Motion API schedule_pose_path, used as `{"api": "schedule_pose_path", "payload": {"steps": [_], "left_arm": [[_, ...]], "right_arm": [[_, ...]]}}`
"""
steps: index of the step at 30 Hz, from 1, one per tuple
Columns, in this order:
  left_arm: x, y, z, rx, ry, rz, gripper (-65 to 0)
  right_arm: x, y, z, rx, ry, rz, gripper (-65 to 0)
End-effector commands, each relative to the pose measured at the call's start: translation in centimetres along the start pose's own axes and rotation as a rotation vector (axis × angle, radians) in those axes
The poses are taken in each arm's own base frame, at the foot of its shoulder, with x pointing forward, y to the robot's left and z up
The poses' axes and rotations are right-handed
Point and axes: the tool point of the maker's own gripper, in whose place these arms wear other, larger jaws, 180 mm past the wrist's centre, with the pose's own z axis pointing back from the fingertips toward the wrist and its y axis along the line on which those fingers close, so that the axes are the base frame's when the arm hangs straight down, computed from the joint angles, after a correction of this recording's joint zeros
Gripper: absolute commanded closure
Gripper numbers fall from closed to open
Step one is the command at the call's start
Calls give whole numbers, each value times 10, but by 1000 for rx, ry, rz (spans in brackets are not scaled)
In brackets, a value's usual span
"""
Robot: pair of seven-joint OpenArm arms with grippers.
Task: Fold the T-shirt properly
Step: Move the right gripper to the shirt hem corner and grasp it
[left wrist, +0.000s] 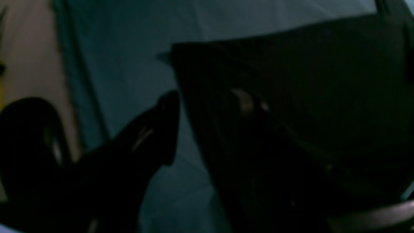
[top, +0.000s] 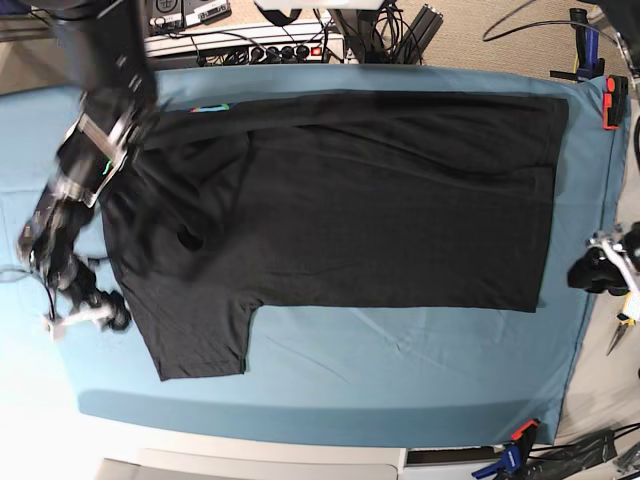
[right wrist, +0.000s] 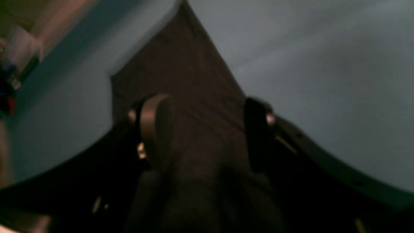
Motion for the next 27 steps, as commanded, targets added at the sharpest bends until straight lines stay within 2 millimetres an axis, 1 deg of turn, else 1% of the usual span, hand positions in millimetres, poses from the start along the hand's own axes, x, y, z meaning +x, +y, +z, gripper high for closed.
{"api": "schedule_pose_path", "payload": {"steps": [1, 4, 6, 8, 10, 12, 14, 16, 19, 21, 27], "left_arm": [[23, 5, 11, 13, -56, -31, -269], [20, 8, 11, 28, -40, -40, -269], [20, 8, 11, 29, -37, -40, -269], [19, 8, 11, 29, -35, -39, -269], [20, 8, 11, 27, -37, -38, -269], [20, 7, 11, 26, -37, -37, -269], [20, 7, 11, 25, -37, -36, -269], [20, 7, 11, 24, -38, -36, -269], [20, 7, 11, 24, -38, -36, -269], [20, 7, 11, 24, -38, -36, -269], [20, 6, 10, 20, -41, -33, -269]], "right_arm": [[38, 6, 5, 23, -73, -9, -347], [51, 2, -1, 34, -67, -83, -347], [51, -10, -1, 10, -52, -111, -347], [46, -26, 3, -39, -26, -99, -347], [35, -47, 7, -109, 2, -71, -347], [22, -62, 9, -150, 20, -53, -347], [6, -74, 8, -179, 38, -40, -347], [-8, -80, 7, -190, 48, -41, -347], [-23, -84, 5, -194, 64, -45, -346], [-27, -81, 3, -182, 66, -52, -346], [-27, -63, -5, -109, 57, -60, -346]]}}
